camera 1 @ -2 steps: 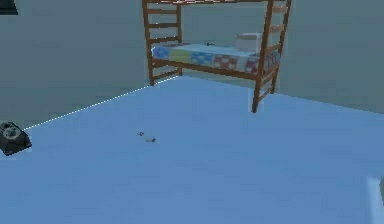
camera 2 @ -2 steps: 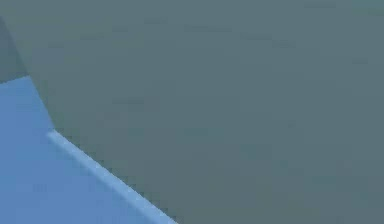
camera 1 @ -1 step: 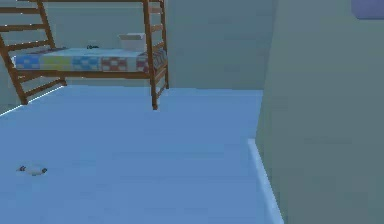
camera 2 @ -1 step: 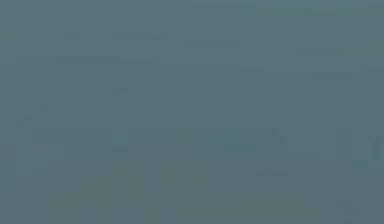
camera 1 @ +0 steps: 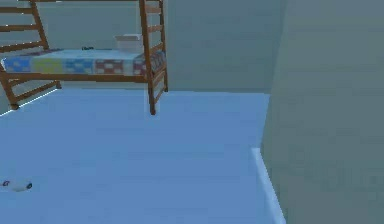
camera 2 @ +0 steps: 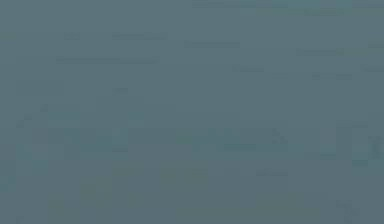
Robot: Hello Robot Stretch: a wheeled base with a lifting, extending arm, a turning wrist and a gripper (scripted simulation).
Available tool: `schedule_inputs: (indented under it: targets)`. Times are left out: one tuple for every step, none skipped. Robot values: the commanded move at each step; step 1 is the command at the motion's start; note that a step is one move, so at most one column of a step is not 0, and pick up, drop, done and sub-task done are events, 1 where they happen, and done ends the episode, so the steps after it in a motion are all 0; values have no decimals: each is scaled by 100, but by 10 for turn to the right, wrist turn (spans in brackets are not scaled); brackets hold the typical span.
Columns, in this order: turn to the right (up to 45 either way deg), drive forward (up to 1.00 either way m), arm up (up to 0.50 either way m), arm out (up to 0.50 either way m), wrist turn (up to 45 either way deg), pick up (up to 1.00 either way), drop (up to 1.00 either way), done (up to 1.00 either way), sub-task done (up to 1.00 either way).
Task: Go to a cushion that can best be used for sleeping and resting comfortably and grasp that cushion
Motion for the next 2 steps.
schedule_inputs:
  targets:
    - [0,60,0,0,0,0,0,0,0]
    - [90,0,0,0,0,0,0,0,0]
